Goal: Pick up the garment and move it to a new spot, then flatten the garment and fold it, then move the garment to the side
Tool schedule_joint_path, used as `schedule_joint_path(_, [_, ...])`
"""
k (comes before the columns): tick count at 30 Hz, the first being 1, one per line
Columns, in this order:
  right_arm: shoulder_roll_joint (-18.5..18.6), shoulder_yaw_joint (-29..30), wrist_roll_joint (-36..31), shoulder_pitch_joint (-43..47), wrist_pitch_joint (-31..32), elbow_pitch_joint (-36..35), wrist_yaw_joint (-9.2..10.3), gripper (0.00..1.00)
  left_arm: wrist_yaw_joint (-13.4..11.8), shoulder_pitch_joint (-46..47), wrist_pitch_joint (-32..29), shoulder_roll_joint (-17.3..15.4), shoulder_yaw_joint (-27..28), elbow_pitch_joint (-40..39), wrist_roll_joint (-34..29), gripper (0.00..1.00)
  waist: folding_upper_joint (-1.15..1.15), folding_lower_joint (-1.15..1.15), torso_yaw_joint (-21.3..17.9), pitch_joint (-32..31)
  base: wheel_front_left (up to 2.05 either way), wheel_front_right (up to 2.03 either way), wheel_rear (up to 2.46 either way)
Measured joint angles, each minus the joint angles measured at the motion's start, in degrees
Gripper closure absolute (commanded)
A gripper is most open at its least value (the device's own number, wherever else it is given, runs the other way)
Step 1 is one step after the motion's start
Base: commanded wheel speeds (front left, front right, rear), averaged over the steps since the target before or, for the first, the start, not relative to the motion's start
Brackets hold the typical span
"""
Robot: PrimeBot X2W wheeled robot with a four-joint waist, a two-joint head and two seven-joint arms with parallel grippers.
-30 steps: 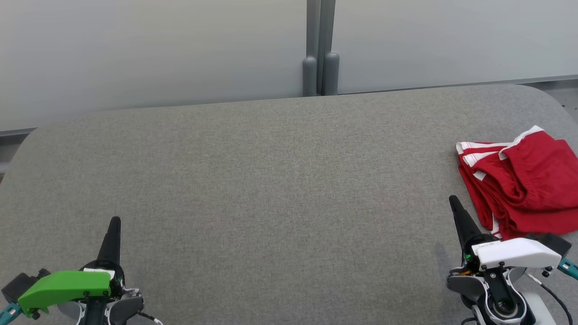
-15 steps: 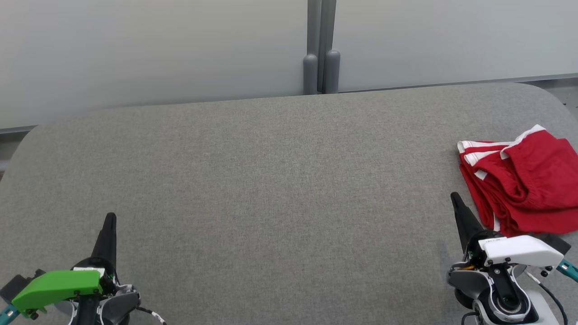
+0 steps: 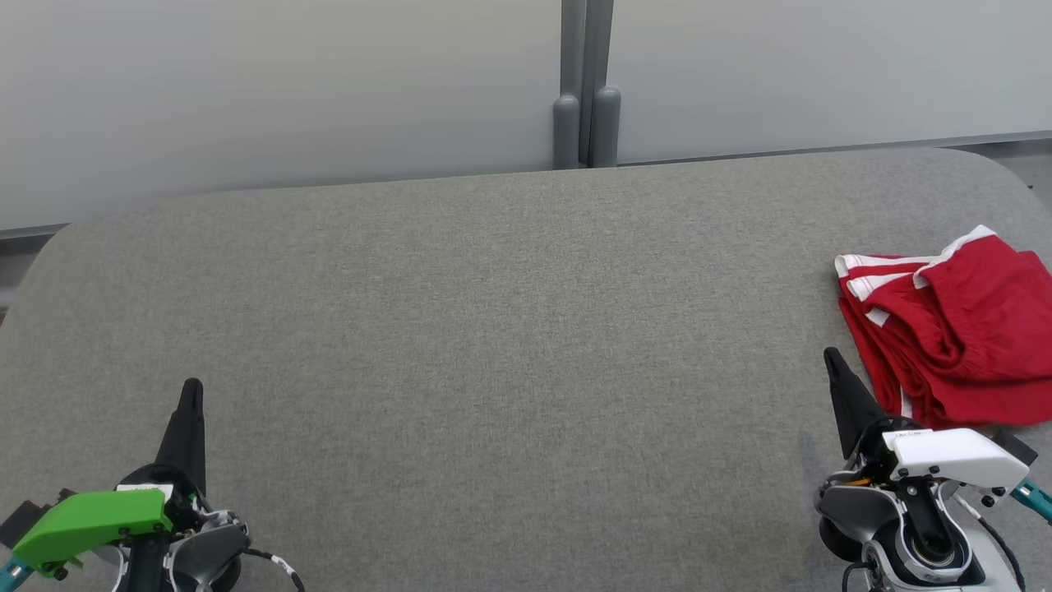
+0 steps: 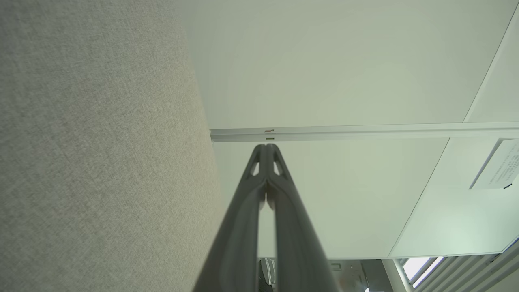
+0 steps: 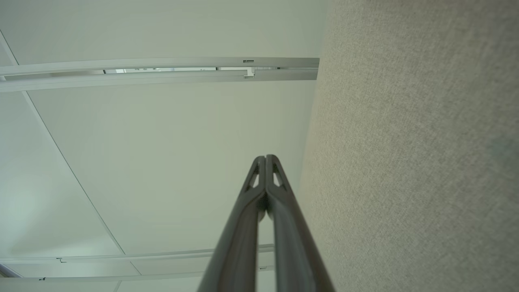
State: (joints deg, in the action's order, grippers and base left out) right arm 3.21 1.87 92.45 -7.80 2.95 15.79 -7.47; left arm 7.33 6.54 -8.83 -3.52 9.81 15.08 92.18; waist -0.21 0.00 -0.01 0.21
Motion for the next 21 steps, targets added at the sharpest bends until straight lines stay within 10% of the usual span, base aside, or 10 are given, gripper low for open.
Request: schedule_joint_path(21, [-0.13,0.25,0.67,-0.15,0.09,0.1,-0.01,1.0,0.22,0.04,-0.26,0.26,0.47,0.07,0.3,1.0,0.0,0.0,0.01,0.03,0.0,0.0,0.0])
